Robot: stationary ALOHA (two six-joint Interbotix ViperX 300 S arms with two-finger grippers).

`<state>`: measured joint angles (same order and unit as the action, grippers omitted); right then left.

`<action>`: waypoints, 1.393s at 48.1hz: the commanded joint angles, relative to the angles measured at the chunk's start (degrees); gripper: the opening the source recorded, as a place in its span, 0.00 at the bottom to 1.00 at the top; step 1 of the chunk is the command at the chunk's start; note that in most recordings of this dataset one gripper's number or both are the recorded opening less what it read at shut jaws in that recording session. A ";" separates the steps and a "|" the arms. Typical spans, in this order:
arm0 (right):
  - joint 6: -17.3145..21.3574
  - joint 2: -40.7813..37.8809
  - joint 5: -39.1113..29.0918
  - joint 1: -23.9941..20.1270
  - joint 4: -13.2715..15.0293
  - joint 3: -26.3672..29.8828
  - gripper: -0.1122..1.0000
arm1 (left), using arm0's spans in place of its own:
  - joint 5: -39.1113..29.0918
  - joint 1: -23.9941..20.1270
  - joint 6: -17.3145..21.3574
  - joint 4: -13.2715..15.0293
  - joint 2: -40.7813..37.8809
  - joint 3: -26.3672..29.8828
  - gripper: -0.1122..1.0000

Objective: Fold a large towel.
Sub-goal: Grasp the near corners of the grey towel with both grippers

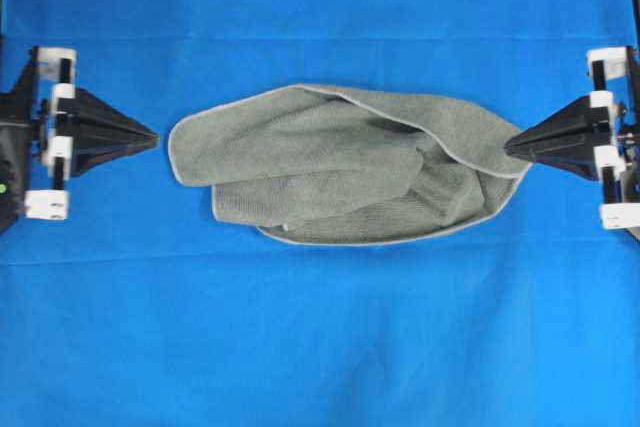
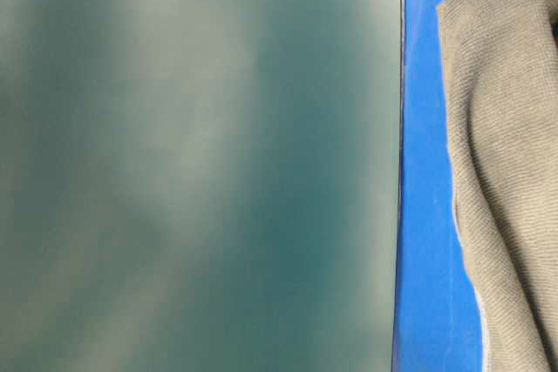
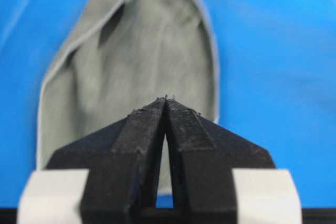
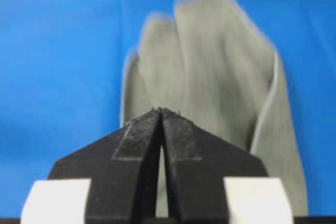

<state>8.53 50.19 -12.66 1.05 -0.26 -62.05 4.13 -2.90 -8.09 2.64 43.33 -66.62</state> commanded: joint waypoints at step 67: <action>8.00 -33.31 -9.32 5.71 6.77 3.60 0.38 | 1.32 -13.10 -3.25 -0.62 -39.29 3.25 0.14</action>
<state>16.61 16.52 -21.53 6.50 6.33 -59.50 6.59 -16.26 -11.43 2.20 4.13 -63.54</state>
